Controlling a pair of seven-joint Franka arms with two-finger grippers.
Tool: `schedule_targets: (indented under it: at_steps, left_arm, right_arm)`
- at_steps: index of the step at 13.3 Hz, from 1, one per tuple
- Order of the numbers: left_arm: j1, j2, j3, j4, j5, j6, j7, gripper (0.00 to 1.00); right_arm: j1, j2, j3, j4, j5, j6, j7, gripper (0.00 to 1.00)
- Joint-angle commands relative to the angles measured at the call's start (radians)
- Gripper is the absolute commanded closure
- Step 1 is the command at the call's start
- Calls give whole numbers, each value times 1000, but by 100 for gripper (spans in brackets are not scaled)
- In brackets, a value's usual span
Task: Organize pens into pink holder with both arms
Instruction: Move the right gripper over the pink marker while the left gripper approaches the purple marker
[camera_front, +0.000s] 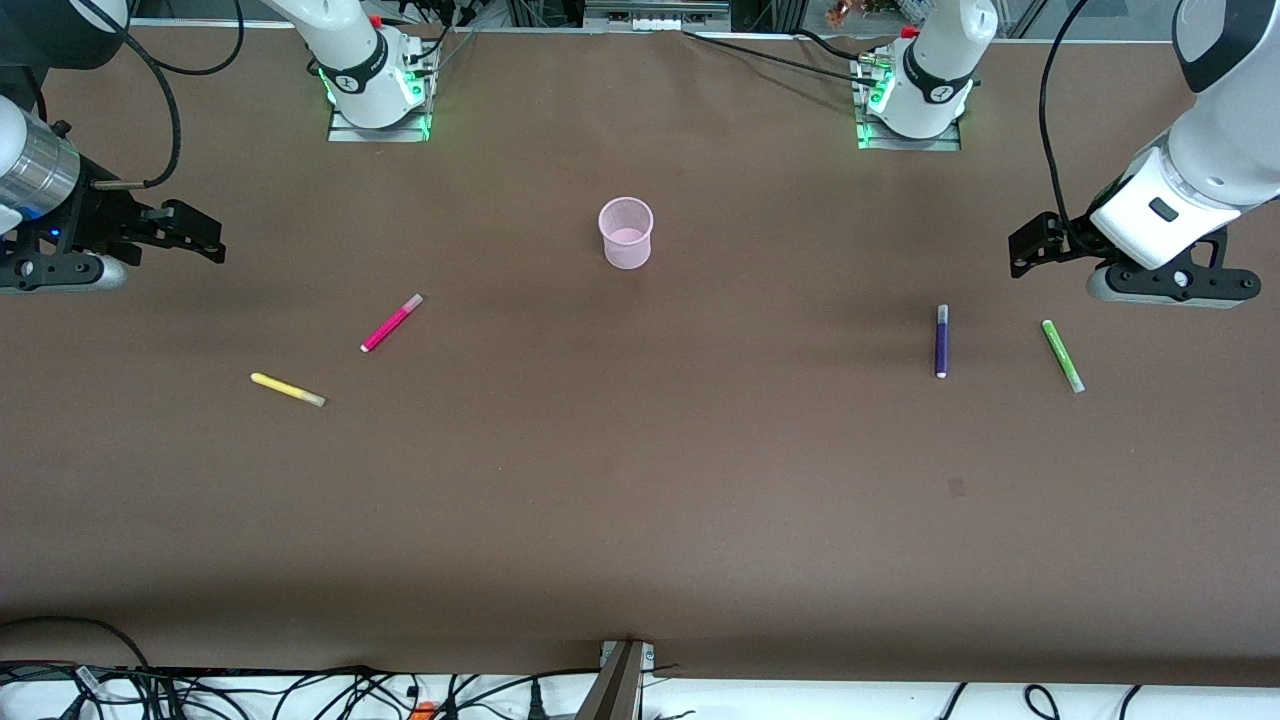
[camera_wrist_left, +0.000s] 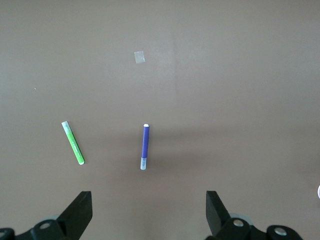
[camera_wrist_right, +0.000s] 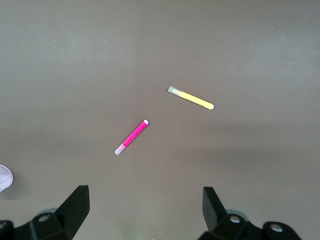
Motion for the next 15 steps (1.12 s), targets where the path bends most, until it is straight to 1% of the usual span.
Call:
schedule_targets:
  at_steps: [1, 7, 8, 9, 11, 12, 14, 15]
  left_arm:
    - [7, 24, -8, 39, -1, -8, 5, 0]
    - [7, 30, -9, 35, -2, -18, 4, 0]
    - [8, 29, -8, 30, -2, -32, -2, 0]
    - [8, 39, -6, 29, -1, -85, -7, 0]
    - [8, 119, -3, 33, -1, -165, -1, 0]
    - [13, 144, 1, 32, -1, -185, 2, 0]
    - [39, 199, 1, 27, 5, -166, 5, 0]
    - [48, 217, 1, 18, 8, -125, 8, 0]
  right_arm:
    - [-3, -10, 3, -3, 17, -5, 1, 0]
    - [-8, -2, 2, 4, 18, -5, -2, 0]
    - [-8, 2, 2, 4, 18, -5, -2, 0]
    - [-6, 10, 2, 1, 18, -8, 9, 0]
    - [-2, 31, 3, -2, 20, -15, 50, 0]
    - [-2, 47, 3, -6, 20, -16, 91, 0]
    - [5, 94, 8, -8, 20, -36, 226, 0]
    - [8, 115, 12, -8, 20, -33, 283, 0]
